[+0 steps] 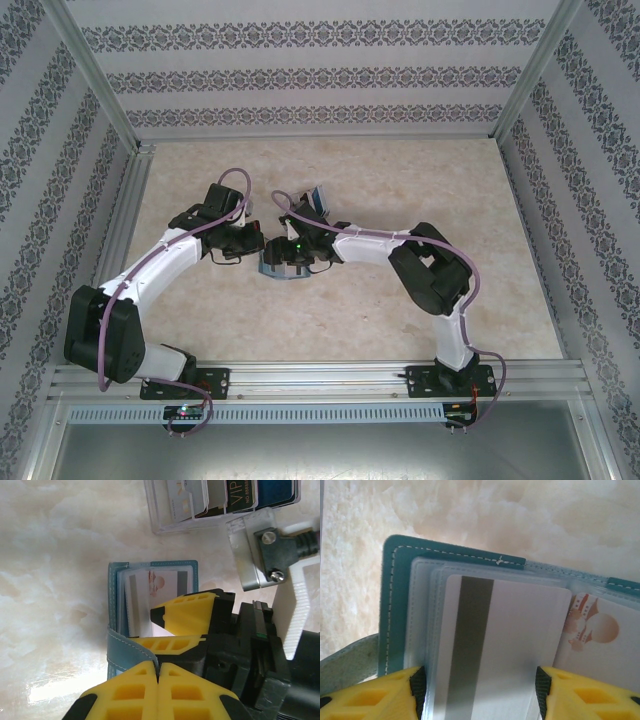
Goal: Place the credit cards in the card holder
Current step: Flip over the card slot in the card holder.
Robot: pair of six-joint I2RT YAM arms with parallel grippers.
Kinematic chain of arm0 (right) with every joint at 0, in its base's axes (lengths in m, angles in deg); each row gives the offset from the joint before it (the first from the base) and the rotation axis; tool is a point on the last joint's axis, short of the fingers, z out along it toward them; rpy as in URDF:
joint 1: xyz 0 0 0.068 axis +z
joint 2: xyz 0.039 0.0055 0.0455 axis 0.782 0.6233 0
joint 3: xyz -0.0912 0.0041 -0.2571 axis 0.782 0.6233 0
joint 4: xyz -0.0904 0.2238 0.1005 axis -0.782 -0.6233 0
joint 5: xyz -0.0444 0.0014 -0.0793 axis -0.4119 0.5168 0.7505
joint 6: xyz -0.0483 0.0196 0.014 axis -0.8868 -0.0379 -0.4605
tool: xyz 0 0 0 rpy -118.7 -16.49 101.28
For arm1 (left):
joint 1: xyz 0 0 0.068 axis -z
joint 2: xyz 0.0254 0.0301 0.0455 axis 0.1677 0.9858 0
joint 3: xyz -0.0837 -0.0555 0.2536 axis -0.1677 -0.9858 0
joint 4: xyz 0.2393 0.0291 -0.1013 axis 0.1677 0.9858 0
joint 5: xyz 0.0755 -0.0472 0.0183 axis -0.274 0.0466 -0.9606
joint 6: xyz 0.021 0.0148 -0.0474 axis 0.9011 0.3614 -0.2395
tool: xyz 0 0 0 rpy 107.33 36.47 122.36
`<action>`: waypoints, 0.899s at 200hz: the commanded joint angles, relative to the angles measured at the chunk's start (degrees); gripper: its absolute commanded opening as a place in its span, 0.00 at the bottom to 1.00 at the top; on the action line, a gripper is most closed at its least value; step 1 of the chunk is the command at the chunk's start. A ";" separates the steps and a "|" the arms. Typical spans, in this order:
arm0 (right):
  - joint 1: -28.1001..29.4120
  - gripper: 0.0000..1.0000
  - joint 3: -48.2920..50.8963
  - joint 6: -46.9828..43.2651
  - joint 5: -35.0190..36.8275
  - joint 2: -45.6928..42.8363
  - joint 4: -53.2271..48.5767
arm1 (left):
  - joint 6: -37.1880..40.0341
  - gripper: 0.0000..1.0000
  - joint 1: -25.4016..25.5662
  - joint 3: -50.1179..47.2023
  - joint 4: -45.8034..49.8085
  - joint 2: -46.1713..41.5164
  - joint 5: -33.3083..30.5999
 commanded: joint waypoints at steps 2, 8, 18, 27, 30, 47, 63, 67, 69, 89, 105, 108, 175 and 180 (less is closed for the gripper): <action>0.77 0.62 -1.55 -1.20 -0.02 1.77 -2.35 | -0.94 0.00 -0.87 -0.38 -1.00 -1.83 0.37; 0.67 0.61 -1.57 -1.24 -0.02 2.04 -2.39 | -1.02 0.00 -0.96 -0.46 -0.96 -1.82 0.37; 0.69 0.60 -1.27 -0.99 -0.08 2.18 -2.07 | -1.03 0.00 -0.98 -0.50 -0.93 -1.97 0.39; 0.59 0.59 -0.83 -0.76 -0.08 2.09 -1.65 | -1.03 0.00 -0.93 -0.59 -0.96 -2.09 0.25; 0.58 0.59 -0.74 -0.72 -0.08 1.96 -1.52 | -1.03 0.00 -1.03 -0.64 -0.86 -2.12 0.22; 0.46 0.57 -0.30 -0.71 -0.26 1.21 -1.33 | -0.80 0.00 -1.27 -0.64 -0.43 -2.28 -0.26; 0.06 0.57 0.26 -0.80 -0.58 0.18 -1.16 | -0.72 0.00 -1.74 -1.11 -0.39 -2.32 -0.49; -0.02 0.58 0.42 -0.80 -0.75 -0.15 -1.02 | -0.72 0.00 -1.98 -1.22 -0.50 -2.38 -0.49; -0.07 0.58 0.45 -0.80 -0.79 -0.31 -0.99 | -0.73 0.00 -1.97 -1.31 -0.49 -2.44 -0.46; -0.60 0.59 0.61 -1.16 -1.67 -1.50 -1.08 | -0.92 0.00 -3.11 -2.40 -1.08 -2.42 -0.14; -0.82 0.60 0.89 -1.08 -1.99 -2.56 -1.12 | -0.90 0.00 -4.02 -3.31 -1.58 -2.51 0.24; -0.82 0.60 0.93 -1.14 -2.03 -2.74 -1.15 | -0.86 0.00 -4.14 -3.47 -1.61 -2.47 0.20; -1.35 0.60 1.07 -1.57 -1.95 -4.36 -2.46 | -0.68 0.00 -5.74 -5.58 -2.50 -2.56 0.60; -1.40 0.60 1.07 -1.51 -1.99 -4.32 -2.47 | -0.71 0.00 -5.72 -5.56 -2.52 -2.59 0.60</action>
